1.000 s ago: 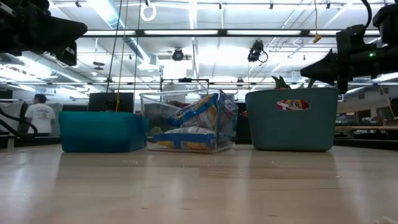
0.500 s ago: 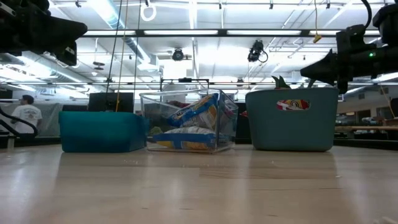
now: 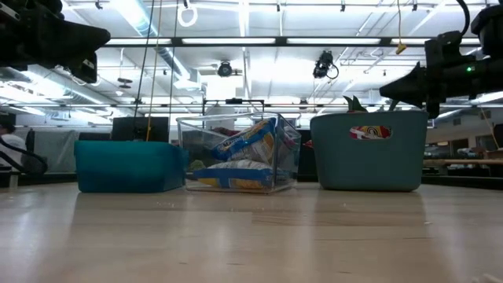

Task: Sort Maruchan noodles
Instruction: Return to Home Position

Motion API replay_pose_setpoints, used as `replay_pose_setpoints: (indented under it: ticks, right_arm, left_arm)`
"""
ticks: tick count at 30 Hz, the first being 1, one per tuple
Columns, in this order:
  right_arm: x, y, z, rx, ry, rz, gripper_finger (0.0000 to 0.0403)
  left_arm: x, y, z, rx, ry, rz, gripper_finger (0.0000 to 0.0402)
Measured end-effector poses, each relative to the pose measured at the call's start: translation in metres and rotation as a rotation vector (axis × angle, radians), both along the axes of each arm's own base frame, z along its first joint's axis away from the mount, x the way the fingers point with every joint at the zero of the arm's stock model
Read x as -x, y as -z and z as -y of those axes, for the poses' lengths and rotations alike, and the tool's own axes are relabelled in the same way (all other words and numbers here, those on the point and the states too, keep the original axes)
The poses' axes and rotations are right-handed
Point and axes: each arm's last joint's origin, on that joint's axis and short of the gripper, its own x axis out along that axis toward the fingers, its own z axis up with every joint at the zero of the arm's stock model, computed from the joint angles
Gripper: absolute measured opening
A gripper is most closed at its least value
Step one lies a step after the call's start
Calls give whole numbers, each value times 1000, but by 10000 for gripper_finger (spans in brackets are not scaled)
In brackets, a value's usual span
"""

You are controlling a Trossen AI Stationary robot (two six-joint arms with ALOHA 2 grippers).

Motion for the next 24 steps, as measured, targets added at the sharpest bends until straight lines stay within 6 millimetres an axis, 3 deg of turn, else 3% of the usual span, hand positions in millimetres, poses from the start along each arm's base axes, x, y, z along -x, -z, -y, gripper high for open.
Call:
replay_pose_setpoints:
  ticks: [24]
  right_arm:
    - [0,0,0,0,0,0,50]
  left_arm:
    - [1,0,2,0,21,0,23]
